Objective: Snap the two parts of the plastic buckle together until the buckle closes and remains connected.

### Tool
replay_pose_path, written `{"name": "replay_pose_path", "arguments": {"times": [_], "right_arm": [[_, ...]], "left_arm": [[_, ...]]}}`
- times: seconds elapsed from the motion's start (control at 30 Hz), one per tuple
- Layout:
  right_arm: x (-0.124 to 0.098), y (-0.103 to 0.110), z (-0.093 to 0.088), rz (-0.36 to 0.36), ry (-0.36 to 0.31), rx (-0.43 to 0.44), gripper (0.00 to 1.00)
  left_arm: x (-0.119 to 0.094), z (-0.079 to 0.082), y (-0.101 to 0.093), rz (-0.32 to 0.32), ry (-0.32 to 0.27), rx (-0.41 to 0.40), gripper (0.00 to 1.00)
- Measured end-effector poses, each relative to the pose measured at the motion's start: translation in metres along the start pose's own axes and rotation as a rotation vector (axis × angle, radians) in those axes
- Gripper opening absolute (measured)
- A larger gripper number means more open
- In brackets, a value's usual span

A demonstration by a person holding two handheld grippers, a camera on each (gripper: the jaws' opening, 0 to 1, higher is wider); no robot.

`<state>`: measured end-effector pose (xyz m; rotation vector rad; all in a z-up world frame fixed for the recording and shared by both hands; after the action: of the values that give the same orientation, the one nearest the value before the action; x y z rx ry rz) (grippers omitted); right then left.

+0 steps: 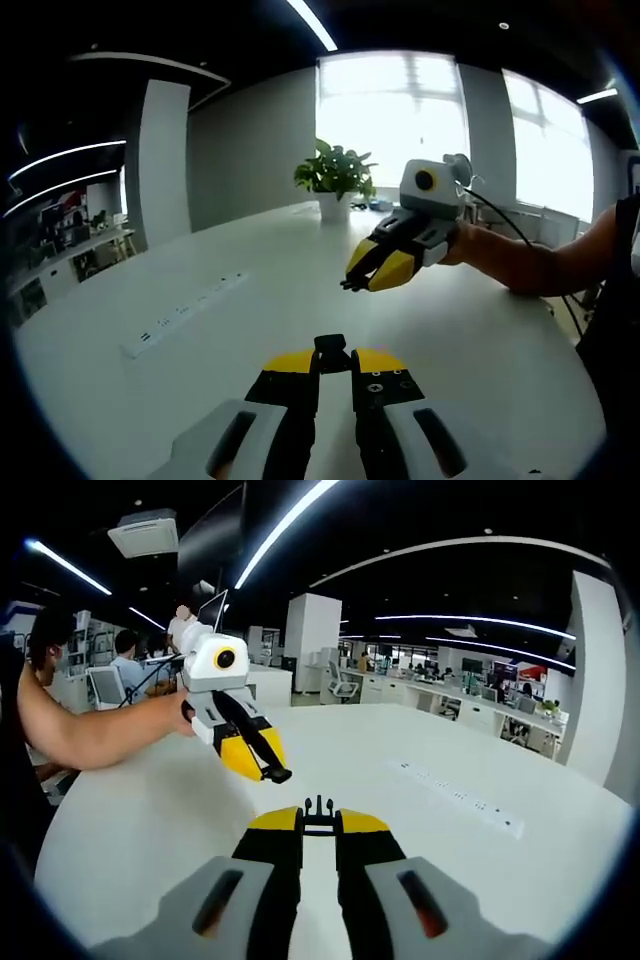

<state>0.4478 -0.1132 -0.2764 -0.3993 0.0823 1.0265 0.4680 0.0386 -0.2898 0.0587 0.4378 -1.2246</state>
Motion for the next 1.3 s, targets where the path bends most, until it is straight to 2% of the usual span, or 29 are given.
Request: {"name": "replay_pose_path", "arguments": {"times": [0.43,1.3], "right_arm": [[-0.007,0.005,-0.001,0.002,-0.007,0.012,0.10],[-0.013,0.031,-0.005,0.016,0.008,0.012,0.10]], "left_arm": [[-0.001,-0.003,-0.008,-0.005,0.000,0.003,0.11],[-0.012,-0.024,-0.024,-0.002,0.022,-0.010,0.11]]}}
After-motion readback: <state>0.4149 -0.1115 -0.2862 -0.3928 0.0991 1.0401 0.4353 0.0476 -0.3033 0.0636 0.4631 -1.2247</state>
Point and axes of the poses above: the point that each gripper's makers call its tool centre point, and the gripper's own axes: x roughly forward along the fingers, y roughly to its left, z roughly out of its top, the point moved 5 cm from there along -x, roughly backward along the fingers, and after that the axes turned 9 degrees about -x, right-handed, at the moved point
